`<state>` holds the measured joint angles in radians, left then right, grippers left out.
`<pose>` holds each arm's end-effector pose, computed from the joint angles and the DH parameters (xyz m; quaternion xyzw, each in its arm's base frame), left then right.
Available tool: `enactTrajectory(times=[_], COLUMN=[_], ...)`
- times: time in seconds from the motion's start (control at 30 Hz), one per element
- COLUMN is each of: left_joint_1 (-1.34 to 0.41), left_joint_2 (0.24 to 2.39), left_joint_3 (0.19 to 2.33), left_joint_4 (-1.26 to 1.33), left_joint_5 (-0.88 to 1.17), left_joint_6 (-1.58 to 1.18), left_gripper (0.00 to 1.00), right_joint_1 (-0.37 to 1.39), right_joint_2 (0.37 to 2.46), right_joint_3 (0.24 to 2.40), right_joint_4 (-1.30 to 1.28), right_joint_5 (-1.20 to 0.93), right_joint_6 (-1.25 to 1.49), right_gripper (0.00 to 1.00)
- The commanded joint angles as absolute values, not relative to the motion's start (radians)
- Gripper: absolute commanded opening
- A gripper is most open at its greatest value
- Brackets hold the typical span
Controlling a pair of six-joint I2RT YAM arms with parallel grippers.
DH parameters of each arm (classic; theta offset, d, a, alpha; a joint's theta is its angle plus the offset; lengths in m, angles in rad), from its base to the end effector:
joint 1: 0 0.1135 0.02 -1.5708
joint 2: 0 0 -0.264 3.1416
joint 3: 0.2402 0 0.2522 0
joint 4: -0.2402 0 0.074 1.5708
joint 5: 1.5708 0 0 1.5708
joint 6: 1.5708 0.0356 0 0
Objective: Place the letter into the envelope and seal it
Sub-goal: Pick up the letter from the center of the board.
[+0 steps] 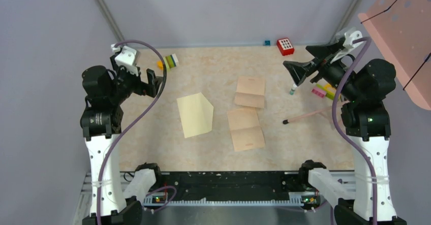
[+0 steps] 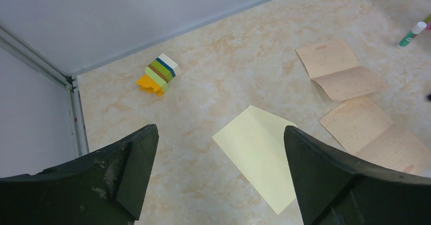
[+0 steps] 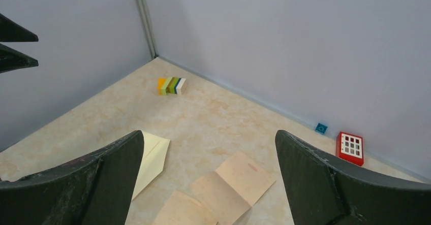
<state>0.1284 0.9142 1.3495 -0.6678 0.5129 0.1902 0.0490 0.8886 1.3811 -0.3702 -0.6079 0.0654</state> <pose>0.1588 0.0029 0.4561 0.1807 0.7535 -0.1012 0.6240 0.1423 0.0273 0.4997 -0.2190 0.6340 0.2388 0.7022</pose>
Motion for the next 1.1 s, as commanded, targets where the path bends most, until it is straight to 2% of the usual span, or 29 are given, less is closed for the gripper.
enactTrajectory(times=[0.0,0.37,0.63,1.07], left_joint_1=[0.133,0.133,0.132,0.119], left_joint_2=[0.906,0.905,0.929,0.937], left_joint_3=[1.348,1.327,1.231,1.060], left_joint_4=[-0.646,-0.635,-0.541,-0.455], left_joint_5=[0.551,0.563,0.577,0.631], left_joint_6=[0.207,0.219,0.235,0.248], left_gripper=[0.99,0.99,0.99,0.99], right_joint_1=[0.041,0.042,0.041,0.042], right_joint_2=[0.876,0.887,0.950,1.157], right_joint_3=[1.386,1.331,1.182,1.068], right_joint_4=[-0.315,-0.270,-0.133,-0.252], right_joint_5=[-0.586,-0.735,-0.690,-0.584], right_joint_6=[0.101,0.036,0.121,0.079], right_gripper=[0.99,0.99,0.98,0.91])
